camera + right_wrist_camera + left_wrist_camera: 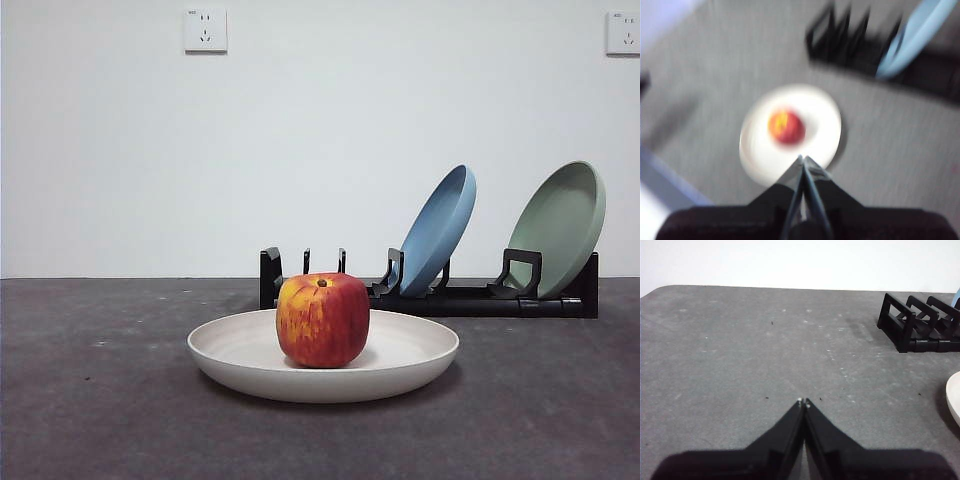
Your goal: Take the yellow plate from the plate rack,put the plate on the table,take the apple from the table,put the apple in the plate
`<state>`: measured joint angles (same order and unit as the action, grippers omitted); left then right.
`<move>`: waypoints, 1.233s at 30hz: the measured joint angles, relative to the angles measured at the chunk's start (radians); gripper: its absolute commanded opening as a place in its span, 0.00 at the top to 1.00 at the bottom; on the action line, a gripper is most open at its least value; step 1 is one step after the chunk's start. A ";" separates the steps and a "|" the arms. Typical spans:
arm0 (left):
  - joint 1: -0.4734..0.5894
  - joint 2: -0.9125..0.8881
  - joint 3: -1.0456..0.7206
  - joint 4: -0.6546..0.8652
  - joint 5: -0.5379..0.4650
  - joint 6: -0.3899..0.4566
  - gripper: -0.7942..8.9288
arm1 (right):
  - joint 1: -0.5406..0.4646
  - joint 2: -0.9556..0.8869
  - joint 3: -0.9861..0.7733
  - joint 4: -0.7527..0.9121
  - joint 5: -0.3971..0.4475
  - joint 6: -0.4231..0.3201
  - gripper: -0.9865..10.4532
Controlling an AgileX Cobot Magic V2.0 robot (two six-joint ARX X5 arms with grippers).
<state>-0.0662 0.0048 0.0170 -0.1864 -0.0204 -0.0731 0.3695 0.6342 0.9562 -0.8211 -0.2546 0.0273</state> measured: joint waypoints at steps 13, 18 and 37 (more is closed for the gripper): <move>0.000 0.000 0.000 0.000 0.000 0.000 0.92 | -0.321 -0.410 -0.570 0.524 -0.056 0.007 0.91; 0.000 0.000 0.000 0.000 0.000 0.000 0.92 | -0.326 -0.520 -0.765 0.658 0.009 0.071 0.91; 0.000 0.000 0.000 0.000 0.000 -0.006 0.92 | -0.329 -0.629 -0.938 0.661 0.053 0.145 0.91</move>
<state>-0.0662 0.0048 0.0170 -0.1864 -0.0204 -0.0792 0.0406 0.0048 0.0185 -0.1600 -0.2020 0.1719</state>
